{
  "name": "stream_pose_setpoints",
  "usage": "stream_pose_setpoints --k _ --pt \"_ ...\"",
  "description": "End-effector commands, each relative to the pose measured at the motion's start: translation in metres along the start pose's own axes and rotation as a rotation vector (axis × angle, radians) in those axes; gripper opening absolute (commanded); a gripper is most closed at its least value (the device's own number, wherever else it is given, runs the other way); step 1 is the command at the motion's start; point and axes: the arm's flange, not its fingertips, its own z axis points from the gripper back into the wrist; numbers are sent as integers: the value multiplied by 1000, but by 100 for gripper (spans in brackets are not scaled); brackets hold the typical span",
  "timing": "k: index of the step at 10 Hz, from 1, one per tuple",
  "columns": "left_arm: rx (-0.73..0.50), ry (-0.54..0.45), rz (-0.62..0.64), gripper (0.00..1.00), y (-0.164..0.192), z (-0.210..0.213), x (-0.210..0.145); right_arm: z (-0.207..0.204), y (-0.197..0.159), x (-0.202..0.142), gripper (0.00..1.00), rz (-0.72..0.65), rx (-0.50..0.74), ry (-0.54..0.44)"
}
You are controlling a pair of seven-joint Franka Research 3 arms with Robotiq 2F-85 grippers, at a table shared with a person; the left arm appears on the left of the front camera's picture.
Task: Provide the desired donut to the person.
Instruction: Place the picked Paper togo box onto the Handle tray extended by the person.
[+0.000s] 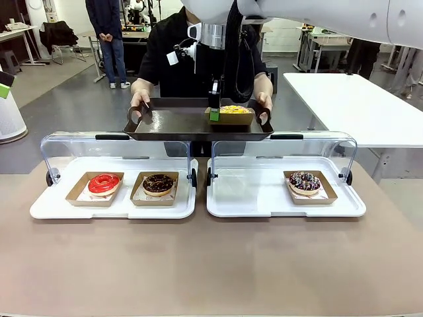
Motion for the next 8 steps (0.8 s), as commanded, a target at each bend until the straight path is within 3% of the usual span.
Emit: stream_pose_setpoints --k 1,4,5,6,7,8 --pt "-1 -14 3 100 0 -1 1 -9 -5 -9 1 -8 26 -26" --pt "-1 -14 3 100 0 -1 1 -15 -15 -10 1 -14 40 -20" --pt "-1 -14 3 100 0 -1 1 -15 -15 -10 37 -2 46 -17" --pt "-1 -14 3 100 0 -1 1 -15 -14 -10 61 11 43 -14" --pt "-1 -14 3 100 0 -1 1 -14 -13 -9 97 18 43 -12" --pt "-1 -14 3 100 0 -1 1 -14 -12 -9 100 24 42 -9"
